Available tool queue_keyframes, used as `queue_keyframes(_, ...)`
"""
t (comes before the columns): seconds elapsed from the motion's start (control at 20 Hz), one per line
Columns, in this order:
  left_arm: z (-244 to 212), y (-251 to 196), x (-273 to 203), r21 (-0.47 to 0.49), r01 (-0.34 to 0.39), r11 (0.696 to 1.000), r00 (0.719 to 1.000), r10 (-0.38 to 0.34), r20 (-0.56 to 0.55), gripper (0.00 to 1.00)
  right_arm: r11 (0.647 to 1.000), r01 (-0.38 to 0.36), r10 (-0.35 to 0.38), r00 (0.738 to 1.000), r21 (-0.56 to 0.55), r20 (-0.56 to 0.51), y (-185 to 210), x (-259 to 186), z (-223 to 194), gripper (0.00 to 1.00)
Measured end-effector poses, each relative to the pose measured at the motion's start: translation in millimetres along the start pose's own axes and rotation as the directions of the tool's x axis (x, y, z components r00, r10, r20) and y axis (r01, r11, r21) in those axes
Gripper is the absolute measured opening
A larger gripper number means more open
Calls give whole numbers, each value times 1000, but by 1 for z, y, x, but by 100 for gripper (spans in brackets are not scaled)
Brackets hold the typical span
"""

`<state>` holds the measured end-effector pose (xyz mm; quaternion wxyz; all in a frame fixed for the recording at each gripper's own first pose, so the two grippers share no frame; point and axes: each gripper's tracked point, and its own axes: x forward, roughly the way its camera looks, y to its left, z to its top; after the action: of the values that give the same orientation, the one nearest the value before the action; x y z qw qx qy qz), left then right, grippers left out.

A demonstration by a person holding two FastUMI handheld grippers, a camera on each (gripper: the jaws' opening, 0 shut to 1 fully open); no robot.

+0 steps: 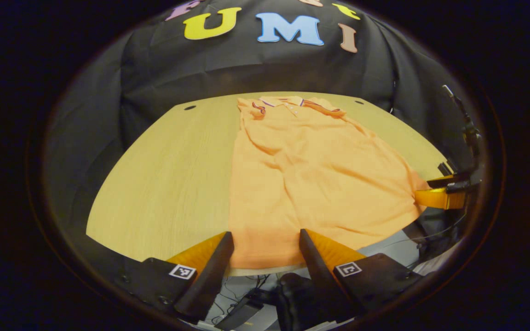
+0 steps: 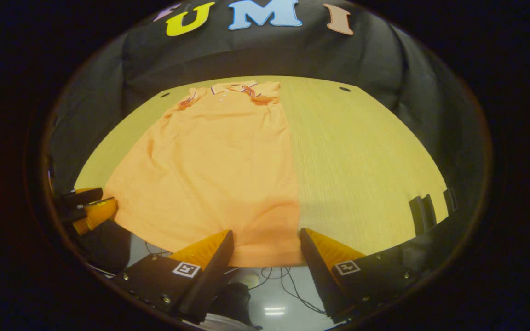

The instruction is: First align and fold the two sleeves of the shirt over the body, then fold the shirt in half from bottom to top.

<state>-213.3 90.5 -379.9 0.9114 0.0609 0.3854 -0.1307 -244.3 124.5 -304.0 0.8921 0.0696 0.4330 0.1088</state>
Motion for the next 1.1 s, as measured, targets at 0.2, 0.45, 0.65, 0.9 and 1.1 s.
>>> queue_keyframes(0.2, 2, -12, 2, 17, 25, 1000, 1000, -25, -1, 53, 1000, -11, 11, 1000, -2, 3, 4, 1, 0, 58)
queue_keyframes(0.45, 3, -24, 4, 43, 16, 999, 1000, -15, -17, 6, 995, -26, 24, 1000, 92, 15, 9, 0, -1, 25)
queue_keyframes(0.65, 5, -21, 4, 29, 10, 1000, 999, -9, -36, 6, 989, -63, 61, 998, 132, 15, 15, -2, 3, 7)
queue_keyframes(0.9, 29, -19, -9, 15, -11, 1000, 1000, 11, 0, 6, 986, -120, 109, 989, 112, 97, 18, -17, 34, 7)
queue_keyframes(1.1, 61, -21, -20, 7, -27, 1000, 998, 27, 54, 6, 985, -139, 121, 978, 97, 172, 15, -28, 65, 0)
